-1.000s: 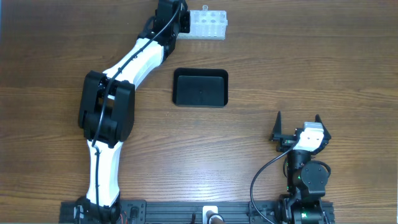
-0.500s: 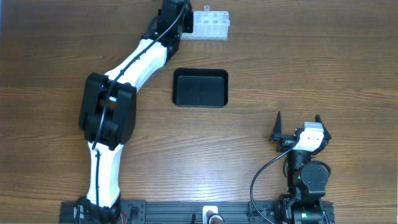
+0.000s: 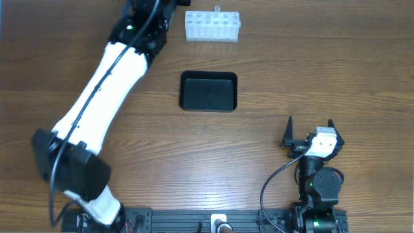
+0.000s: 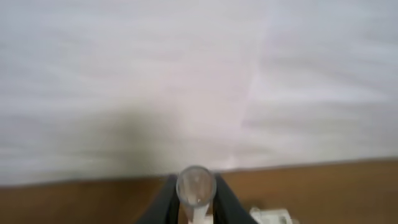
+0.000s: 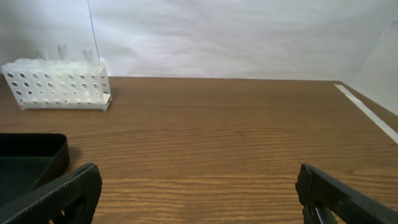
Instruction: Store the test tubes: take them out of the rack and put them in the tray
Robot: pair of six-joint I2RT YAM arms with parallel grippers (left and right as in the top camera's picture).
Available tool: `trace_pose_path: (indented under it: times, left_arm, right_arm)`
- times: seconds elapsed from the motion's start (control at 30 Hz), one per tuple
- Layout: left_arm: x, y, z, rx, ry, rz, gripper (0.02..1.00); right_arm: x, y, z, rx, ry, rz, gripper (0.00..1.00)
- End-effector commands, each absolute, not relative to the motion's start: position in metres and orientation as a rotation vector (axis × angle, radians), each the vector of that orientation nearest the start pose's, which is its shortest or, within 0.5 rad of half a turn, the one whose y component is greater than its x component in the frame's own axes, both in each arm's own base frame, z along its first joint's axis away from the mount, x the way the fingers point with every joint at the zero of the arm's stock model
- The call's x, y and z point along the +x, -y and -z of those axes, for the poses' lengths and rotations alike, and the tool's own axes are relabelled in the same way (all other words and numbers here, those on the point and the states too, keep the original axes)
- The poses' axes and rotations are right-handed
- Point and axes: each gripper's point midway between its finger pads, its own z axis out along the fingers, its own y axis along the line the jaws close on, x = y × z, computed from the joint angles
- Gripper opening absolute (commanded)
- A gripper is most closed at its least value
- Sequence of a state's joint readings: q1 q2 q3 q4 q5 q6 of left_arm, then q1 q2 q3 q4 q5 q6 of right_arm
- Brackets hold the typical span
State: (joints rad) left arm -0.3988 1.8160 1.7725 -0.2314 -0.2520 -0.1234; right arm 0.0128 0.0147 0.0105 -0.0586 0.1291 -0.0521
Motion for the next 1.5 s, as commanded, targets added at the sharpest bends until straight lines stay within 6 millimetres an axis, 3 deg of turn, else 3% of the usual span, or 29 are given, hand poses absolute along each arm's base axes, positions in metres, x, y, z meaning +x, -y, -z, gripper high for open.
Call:
trace_pose_path:
  times: [0.03, 0.17, 0.33, 0.53, 0.63, 1.13, 1.5]
  left_arm:
    - [0.497, 0.187, -0.371, 0.129, -1.887, 0.135, 0.152]
    - [0.471, 0.202, -0.338, 0.157, -2.034, 0.123, 0.15]
    - [0.443, 0.209, -0.275, 0.076, -2.229, 0.11, 0.141]
    - [0.419, 0.198, -0.195, -0.062, -2.404, 0.082, 0.139]
    - [0.411, 0.193, -0.171, -0.059, -2.465, 0.039, 0.137]
    - [0.409, 0.196, -0.098, -0.045, -2.627, -0.067, 0.139]
    - [0.419, 0.205, -0.077, -0.032, -2.666, -0.084, 0.148]
  right_arm:
    - [0.245, 0.017, -0.16, 0.041, -1.632, 0.126, 0.993]
    - [0.245, 0.017, -0.16, 0.041, -1.632, 0.126, 0.993]
    - [0.245, 0.017, -0.16, 0.041, -1.632, 0.126, 0.991]
    - [0.245, 0.017, -0.16, 0.041, -1.632, 0.126, 0.993]
    - [0.245, 0.017, -0.16, 0.041, -1.632, 0.126, 0.993]
    - [0.245, 0.017, -0.16, 0.041, -1.632, 0.126, 0.991]
    - [0.245, 0.017, -0.16, 0.041, -1.632, 0.126, 0.993]
